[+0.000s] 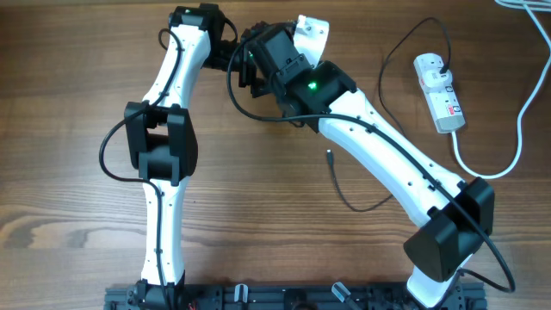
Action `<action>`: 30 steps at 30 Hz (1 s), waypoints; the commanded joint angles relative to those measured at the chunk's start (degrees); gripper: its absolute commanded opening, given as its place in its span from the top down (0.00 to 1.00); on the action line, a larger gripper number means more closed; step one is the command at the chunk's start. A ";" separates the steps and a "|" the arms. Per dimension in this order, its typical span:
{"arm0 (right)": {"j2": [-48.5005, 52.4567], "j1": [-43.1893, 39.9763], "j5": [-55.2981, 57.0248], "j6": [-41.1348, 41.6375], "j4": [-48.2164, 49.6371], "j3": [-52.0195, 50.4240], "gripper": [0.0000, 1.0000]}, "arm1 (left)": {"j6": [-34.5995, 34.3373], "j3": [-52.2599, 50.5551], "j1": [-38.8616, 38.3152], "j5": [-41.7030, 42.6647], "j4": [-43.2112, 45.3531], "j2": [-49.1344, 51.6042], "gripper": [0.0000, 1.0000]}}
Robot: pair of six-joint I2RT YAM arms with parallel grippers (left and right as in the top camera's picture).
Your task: Plug charger to phone and switch on socket
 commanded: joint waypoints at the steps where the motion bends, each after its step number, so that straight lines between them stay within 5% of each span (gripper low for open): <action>1: -3.15 -0.39 3.67 12.13 0.33 1.36 0.96 | -0.42 -0.24 0.13 0.37 0.13 -2.23 0.04; 14: -8.24 -0.46 -5.40 52.89 0.44 1.33 0.96 | -10.49 -0.24 0.11 0.37 0.13 -2.23 0.17; 24: -8.22 -0.46 -13.94 72.17 -5.16 1.16 0.96 | -15.19 -0.24 0.11 1.79 -0.33 -2.23 0.38; 30: -7.93 -0.46 -12.66 72.17 -5.16 0.98 0.96 | -15.34 -0.24 0.11 1.79 -0.33 -2.23 0.44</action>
